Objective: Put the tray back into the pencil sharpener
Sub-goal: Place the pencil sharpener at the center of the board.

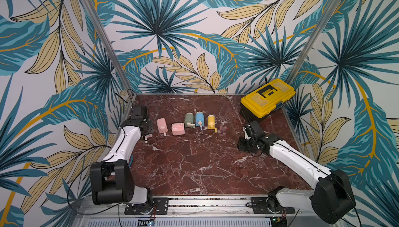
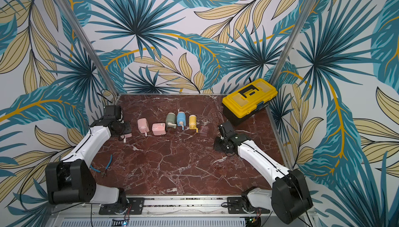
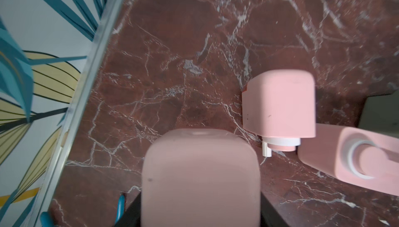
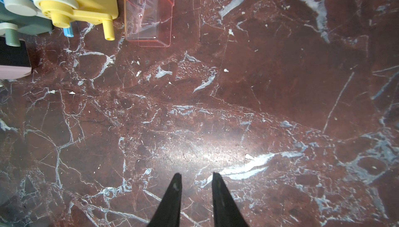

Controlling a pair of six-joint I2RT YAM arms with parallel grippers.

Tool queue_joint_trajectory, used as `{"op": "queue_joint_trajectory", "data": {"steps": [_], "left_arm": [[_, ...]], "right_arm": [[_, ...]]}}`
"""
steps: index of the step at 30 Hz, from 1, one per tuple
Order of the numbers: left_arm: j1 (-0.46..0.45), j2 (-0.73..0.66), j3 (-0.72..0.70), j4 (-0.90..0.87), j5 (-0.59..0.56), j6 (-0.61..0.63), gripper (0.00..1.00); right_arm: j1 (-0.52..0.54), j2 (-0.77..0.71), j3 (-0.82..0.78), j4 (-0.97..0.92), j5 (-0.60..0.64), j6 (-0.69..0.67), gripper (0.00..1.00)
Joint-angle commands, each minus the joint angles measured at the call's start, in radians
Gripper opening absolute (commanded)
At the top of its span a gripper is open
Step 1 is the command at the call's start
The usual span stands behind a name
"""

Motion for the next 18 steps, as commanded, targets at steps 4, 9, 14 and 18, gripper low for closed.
{"op": "queue_joint_trajectory", "data": {"steps": [4, 9, 14, 18], "left_arm": [[0.018, 0.148, 0.064, 0.064, 0.017, 0.072, 0.00], [0.023, 0.190, 0.066, 0.142, 0.049, 0.080, 0.00], [0.028, 0.204, 0.038, 0.233, 0.051, 0.083, 0.00], [0.036, 0.222, 0.022, 0.274, 0.051, 0.078, 0.00]], "right_arm": [[-0.004, -0.011, 0.016, -0.038, 0.012, -0.020, 0.27], [-0.003, -0.026, 0.014, -0.044, 0.017, -0.017, 0.27], [-0.005, -0.032, 0.014, -0.052, 0.020, -0.020, 0.27], [-0.005, -0.032, 0.019, -0.060, 0.019, -0.024, 0.27]]}}
